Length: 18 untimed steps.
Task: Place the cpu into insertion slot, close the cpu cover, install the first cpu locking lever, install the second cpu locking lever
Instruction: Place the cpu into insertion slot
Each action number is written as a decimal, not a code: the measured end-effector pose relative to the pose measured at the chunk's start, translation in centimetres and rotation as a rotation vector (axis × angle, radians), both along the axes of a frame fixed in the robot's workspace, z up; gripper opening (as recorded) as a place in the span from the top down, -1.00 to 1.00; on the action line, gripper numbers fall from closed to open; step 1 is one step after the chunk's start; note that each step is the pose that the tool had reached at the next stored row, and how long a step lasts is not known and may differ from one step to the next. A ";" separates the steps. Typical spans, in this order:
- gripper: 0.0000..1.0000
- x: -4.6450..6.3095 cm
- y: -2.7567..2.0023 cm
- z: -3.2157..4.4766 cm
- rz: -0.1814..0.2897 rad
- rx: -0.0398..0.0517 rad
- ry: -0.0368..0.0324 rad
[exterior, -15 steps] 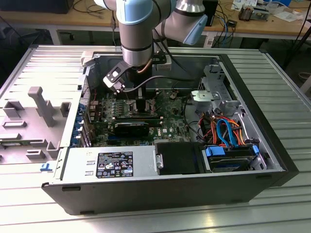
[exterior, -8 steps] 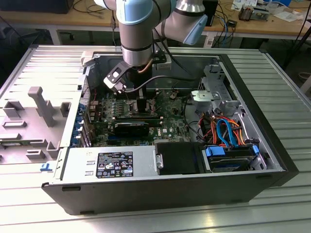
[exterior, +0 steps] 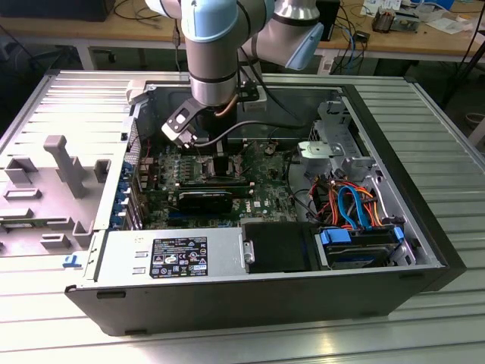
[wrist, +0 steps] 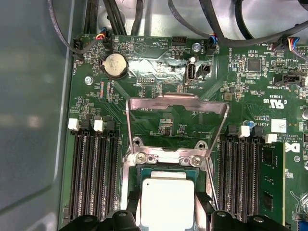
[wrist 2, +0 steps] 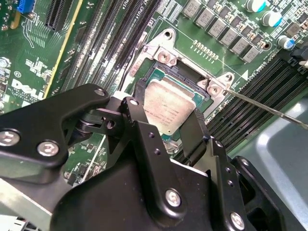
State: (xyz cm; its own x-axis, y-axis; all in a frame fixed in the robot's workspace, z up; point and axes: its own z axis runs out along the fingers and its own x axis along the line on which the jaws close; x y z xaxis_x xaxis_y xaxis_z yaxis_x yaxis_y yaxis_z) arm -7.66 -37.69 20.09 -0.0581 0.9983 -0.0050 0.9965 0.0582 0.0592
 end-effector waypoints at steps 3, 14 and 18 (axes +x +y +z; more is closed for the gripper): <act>-0.07 0.0 0.00 -0.10 0.000 0.0002 -0.0002; -0.22 0.0 0.02 -0.28 0.000 0.0006 -0.0004; -0.35 0.0 0.01 -0.28 0.000 0.0003 -0.0003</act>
